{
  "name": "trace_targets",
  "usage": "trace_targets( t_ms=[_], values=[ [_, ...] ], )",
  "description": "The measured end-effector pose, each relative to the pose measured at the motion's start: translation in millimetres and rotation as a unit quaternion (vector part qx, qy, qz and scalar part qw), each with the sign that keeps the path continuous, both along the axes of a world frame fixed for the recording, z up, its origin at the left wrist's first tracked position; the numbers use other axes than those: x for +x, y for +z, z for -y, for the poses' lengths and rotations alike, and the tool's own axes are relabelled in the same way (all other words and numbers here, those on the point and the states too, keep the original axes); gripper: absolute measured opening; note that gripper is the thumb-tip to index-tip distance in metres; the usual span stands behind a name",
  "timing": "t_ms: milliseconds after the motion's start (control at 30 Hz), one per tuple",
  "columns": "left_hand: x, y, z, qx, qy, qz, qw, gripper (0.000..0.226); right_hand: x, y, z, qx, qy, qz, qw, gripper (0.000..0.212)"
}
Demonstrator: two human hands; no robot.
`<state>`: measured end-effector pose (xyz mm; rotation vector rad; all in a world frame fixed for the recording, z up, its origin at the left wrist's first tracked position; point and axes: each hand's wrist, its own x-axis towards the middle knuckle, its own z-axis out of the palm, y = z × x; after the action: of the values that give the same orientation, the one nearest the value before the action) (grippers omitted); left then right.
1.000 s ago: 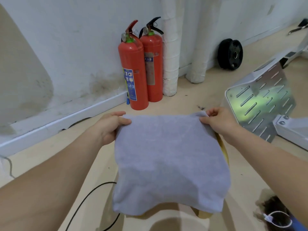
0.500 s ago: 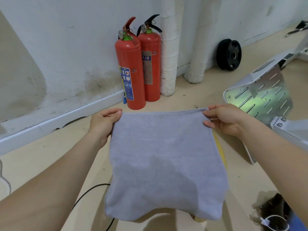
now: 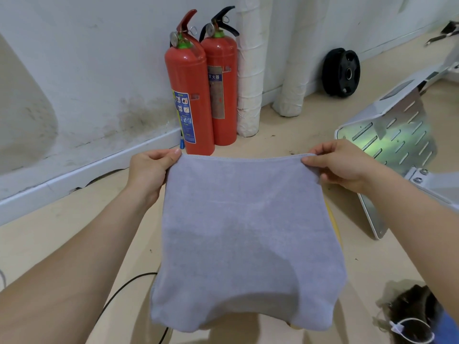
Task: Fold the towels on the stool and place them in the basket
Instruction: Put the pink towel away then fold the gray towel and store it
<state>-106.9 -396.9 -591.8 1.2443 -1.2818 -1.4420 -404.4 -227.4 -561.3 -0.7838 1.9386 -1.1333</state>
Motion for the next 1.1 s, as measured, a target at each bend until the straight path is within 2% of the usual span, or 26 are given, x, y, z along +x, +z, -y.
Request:
trace_targets(
  t_ms=[67,133,267,333,367,400,433,500,567,600,667,700,800,867,933,967,1033,1100],
  values=[
    [-5,1,0,0.003,-0.005,0.001,1.0,0.009,0,-4,2,-0.043,-0.051,0.079,0.995,0.026],
    [-9,0,1,-0.003,0.008,0.022,1.0,0.008,4,-10,6,-0.072,-0.087,0.068,0.991,0.031],
    [-15,1,3,-0.012,0.012,0.068,0.998,0.01,11,-23,16,-0.098,-0.127,-0.12,0.98,0.026],
    [-11,4,0,0.029,-0.059,0.072,0.995,0.018,14,-27,22,-0.101,-0.129,-0.206,0.965,0.015],
    [-7,6,-1,0.042,-0.105,0.079,0.99,0.02,17,-27,23,-0.093,-0.118,-0.233,0.961,0.014],
    [-2,8,-3,0.048,-0.152,0.09,0.983,0.022,18,-27,24,-0.077,-0.105,-0.237,0.963,0.022],
    [3,9,-4,0.048,-0.195,0.102,0.974,0.024,17,-27,25,-0.051,-0.09,-0.211,0.972,0.035],
    [14,13,-7,0.052,-0.259,0.112,0.958,0.02,16,-21,22,0.016,-0.049,-0.088,0.995,0.07],
    [25,17,-9,0.059,-0.308,0.122,0.942,0.018,8,-12,15,0.08,0.02,-0.008,0.997,0.098],
    [31,20,-9,0.065,-0.33,0.128,0.933,0.021,3,-8,12,0.1,0.048,0.004,0.994,0.093],
    [43,26,-11,0.089,-0.37,0.13,0.916,0.029,-3,1,2,0.12,0.09,0.007,0.989,0.064],
    [48,28,-12,0.104,-0.384,0.131,0.908,0.031,-6,4,-2,0.122,0.104,-0.005,0.987,0.06],
    [57,31,-20,0.123,-0.397,0.152,0.897,0.029,-6,7,-5,0.104,0.115,-0.097,0.983,0.065],
    [62,32,-28,0.141,-0.415,0.156,0.885,0.035,8,5,4,0.062,0.069,-0.22,0.971,0.058],
    [66,35,-38,0.163,-0.456,0.156,0.861,0.05,29,2,14,-0.012,-0.002,-0.358,0.934,0.047],
    [69,37,-42,0.16,-0.47,0.165,0.852,0.055,43,2,18,-0.041,-0.009,-0.4,0.916,0.049],
    [70,40,-52,0.1,-0.465,0.214,0.853,0.054,74,4,23,-0.056,0.048,-0.443,0.894,0.056],
    [66,45,-65,-0.019,-0.427,0.291,0.856,0.047,113,10,21,-0.05,0.136,-0.462,0.875,0.055]
  ],
)
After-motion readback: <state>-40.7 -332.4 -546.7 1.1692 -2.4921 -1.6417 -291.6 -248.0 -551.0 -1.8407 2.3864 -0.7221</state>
